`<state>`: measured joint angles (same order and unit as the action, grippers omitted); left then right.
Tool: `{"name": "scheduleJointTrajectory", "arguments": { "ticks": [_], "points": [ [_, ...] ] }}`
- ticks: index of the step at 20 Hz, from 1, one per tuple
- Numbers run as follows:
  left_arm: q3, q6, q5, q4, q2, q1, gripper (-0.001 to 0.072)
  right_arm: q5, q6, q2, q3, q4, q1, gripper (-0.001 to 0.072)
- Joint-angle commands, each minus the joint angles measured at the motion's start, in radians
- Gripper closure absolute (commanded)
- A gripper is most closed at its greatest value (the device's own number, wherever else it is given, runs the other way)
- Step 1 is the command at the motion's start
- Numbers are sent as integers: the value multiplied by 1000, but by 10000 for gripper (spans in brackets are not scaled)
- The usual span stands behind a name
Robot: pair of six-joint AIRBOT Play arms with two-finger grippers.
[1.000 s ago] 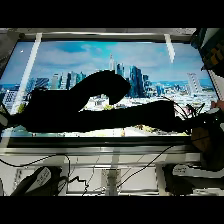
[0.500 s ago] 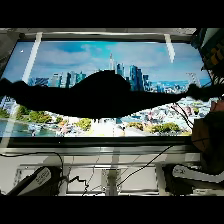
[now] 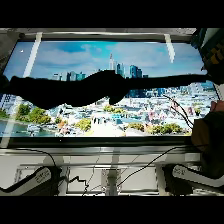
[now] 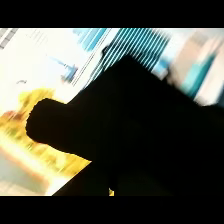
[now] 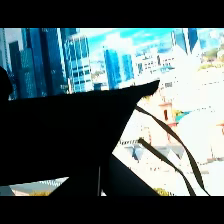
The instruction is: Fold the clothes and pants, and hang the long-sleeved shirts on hangers.
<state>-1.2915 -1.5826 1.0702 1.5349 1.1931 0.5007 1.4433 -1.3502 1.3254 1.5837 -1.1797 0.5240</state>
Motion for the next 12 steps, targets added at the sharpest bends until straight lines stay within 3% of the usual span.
{"name": "scheduleJointTrajectory", "arguments": {
  "ticks": [1,3,6,12],
  "points": [
    [31,131,351,285,2,6,686,35,6,-105,-205,-99,-1,704],
    [108,163,446,312,2,45,687,37,10,-175,-389,-143,-1,704],
    [273,162,462,312,2,121,687,102,37,-236,-605,-201,0,703],
    [417,162,423,320,3,150,667,108,43,-241,-698,-257,0,702]
  ]
}}
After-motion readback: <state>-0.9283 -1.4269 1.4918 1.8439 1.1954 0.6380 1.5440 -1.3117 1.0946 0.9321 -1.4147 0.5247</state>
